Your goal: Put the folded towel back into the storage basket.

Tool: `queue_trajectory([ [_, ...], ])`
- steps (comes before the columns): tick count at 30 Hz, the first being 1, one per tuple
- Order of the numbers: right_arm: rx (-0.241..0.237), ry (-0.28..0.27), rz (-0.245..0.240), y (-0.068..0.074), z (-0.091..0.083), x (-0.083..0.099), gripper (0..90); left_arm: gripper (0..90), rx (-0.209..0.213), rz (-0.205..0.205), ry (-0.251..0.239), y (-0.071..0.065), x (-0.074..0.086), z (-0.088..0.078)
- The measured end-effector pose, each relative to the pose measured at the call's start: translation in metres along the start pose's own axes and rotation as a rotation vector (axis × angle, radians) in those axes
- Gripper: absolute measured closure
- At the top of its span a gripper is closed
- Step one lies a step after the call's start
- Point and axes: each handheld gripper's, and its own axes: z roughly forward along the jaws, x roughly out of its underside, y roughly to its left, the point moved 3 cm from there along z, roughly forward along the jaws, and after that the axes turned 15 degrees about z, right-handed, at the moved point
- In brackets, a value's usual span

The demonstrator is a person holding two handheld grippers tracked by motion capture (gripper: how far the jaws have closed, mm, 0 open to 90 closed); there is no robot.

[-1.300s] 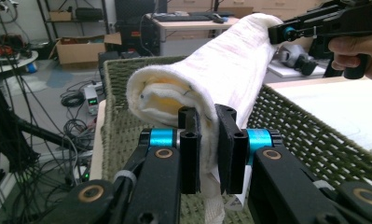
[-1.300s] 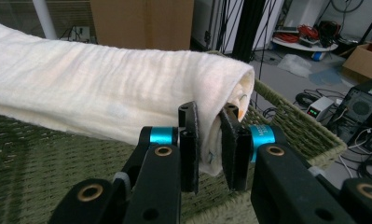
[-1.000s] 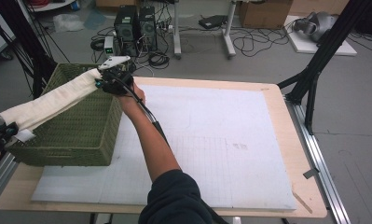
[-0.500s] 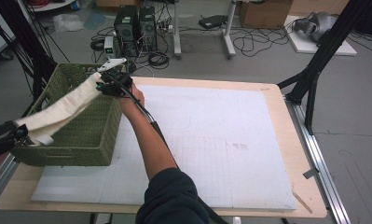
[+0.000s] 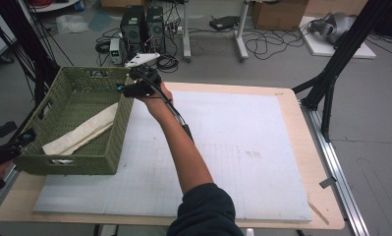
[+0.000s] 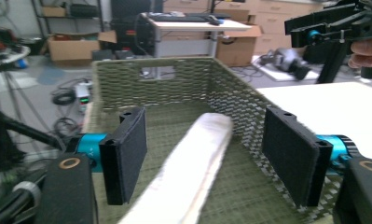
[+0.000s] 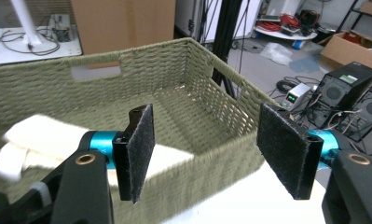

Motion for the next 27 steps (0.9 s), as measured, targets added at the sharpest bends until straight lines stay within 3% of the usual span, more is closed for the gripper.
queue_trajectory([
  [2,-0.001,-0.001,-0.011,-0.005,-0.013,0.003,34.0,25.4,0.017,-0.007,0.007,-0.006,-0.002,0.007],
  [5,-0.003,0.0,0.013,-0.014,-0.031,0.01,30.1,19.7,0.043,-0.009,0.007,-0.017,-0.004,0.017],
  [14,0.041,-0.008,0.071,-0.041,-0.084,0.039,23.9,20.0,0.158,0.006,-0.006,-0.055,-0.011,0.048],
  [27,0.131,-0.021,0.121,-0.065,-0.163,0.088,17.7,21.0,0.301,0.04,-0.038,-0.114,-0.023,0.085],
])
